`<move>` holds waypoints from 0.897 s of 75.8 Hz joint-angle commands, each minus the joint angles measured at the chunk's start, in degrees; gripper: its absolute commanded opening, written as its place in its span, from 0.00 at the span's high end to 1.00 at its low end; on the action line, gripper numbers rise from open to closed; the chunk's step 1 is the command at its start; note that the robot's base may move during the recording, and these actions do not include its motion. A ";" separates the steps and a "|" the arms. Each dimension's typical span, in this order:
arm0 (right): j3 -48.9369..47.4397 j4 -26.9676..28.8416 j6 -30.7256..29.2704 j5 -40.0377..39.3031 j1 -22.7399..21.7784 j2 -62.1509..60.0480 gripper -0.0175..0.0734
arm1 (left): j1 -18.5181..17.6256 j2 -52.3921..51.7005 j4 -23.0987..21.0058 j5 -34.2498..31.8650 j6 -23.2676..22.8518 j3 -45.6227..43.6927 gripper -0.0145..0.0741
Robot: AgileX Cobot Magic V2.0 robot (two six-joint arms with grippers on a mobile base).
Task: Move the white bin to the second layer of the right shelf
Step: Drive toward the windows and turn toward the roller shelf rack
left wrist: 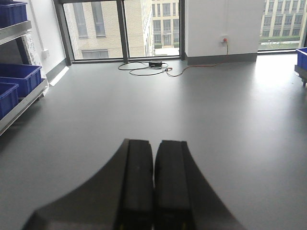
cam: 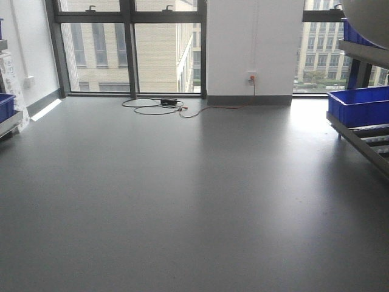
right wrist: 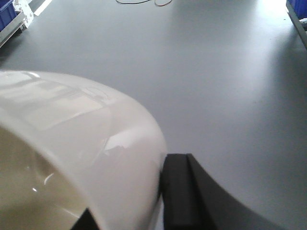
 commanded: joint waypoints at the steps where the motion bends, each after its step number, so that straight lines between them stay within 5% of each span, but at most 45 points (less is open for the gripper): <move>1: -1.70 -0.19 -0.38 -5.80 -0.39 -0.04 0.75 | -0.15 -0.80 0.00 -5.01 -0.30 2.11 0.74; 68: -1.70 -0.19 -0.38 -5.80 -0.39 -0.04 0.75 | -0.15 -0.80 0.00 -5.01 -0.30 2.11 0.74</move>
